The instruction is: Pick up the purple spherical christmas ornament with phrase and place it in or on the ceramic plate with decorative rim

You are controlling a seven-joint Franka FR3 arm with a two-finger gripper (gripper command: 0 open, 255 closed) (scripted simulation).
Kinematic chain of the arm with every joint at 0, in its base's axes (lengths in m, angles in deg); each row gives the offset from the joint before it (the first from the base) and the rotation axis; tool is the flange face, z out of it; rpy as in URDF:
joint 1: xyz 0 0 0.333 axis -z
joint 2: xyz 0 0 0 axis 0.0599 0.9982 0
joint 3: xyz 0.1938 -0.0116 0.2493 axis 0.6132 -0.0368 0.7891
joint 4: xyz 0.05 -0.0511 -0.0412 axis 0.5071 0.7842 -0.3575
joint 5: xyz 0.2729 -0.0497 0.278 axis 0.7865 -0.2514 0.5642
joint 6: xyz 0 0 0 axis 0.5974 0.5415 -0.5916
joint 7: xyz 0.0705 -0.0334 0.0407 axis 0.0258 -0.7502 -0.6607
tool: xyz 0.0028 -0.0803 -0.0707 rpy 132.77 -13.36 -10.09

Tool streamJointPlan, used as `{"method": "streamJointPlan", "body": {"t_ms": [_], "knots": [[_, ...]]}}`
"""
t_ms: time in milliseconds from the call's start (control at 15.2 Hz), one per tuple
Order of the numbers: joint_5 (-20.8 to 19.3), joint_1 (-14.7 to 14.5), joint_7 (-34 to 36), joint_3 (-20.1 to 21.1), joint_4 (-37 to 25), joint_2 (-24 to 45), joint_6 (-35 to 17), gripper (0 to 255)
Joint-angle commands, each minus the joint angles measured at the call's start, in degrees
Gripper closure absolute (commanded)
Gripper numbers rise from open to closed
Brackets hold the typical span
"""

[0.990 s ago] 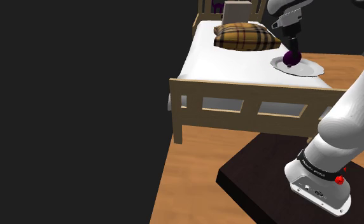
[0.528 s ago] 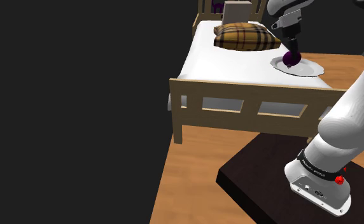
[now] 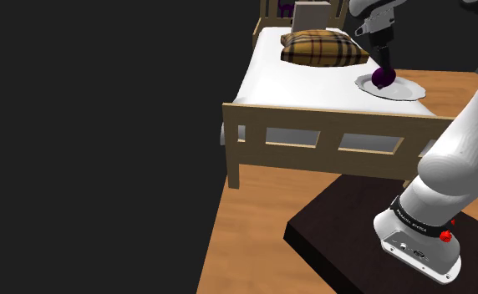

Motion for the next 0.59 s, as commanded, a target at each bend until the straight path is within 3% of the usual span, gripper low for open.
{"method": "streamJointPlan", "body": {"t_ms": [0, 528], "knots": [[0.58, -0.29, -0.55, 0.29, -4.36, 1.1, 3.4, 0], [0.86, -0.39, -0.82, 0.41, -6.43, 1.73, 4.9, 0]]}}
